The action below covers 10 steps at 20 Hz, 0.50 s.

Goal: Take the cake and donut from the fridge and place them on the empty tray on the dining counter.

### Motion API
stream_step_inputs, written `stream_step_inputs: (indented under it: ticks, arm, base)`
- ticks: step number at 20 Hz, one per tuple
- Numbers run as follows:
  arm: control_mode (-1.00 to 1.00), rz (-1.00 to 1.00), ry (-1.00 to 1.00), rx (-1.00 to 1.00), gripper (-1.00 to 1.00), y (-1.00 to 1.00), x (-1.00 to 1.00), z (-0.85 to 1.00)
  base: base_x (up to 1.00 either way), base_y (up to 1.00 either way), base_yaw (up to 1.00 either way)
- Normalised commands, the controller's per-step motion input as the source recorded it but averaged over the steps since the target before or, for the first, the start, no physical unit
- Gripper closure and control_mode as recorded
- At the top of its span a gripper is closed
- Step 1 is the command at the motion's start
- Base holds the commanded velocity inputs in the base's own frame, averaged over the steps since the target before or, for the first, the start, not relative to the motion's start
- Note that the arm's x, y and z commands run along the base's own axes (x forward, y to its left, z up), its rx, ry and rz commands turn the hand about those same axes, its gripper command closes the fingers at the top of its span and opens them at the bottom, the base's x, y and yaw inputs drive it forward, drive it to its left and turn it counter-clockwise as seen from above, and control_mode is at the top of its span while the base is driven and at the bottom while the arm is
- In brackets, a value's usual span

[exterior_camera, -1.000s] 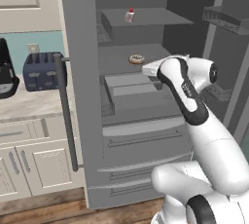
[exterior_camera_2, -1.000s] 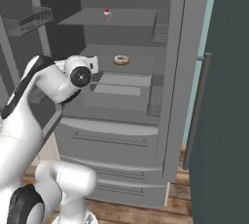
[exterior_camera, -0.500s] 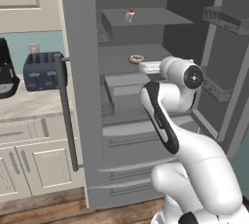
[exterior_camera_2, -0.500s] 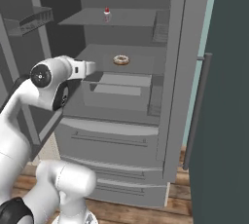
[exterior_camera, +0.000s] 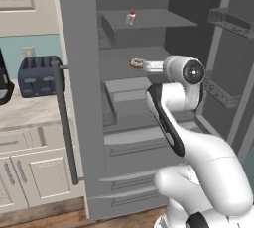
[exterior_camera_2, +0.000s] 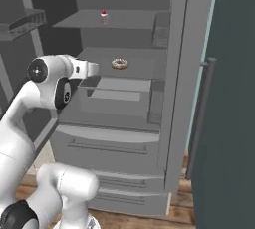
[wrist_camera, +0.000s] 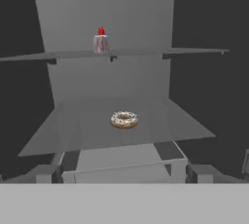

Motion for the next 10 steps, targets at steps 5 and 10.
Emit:
stream_step_inputs:
  ticks: [5,10]
  arm:
    - [1.0,0.0,0.0,0.0,-1.0,0.0,0.0,0.0]
    - [1.0,0.0,0.0,0.0,-1.0,0.0,0.0,0.0]
  base:
    - [0.71,-0.26,0.0]
    - [0.78,-0.22,0.0]
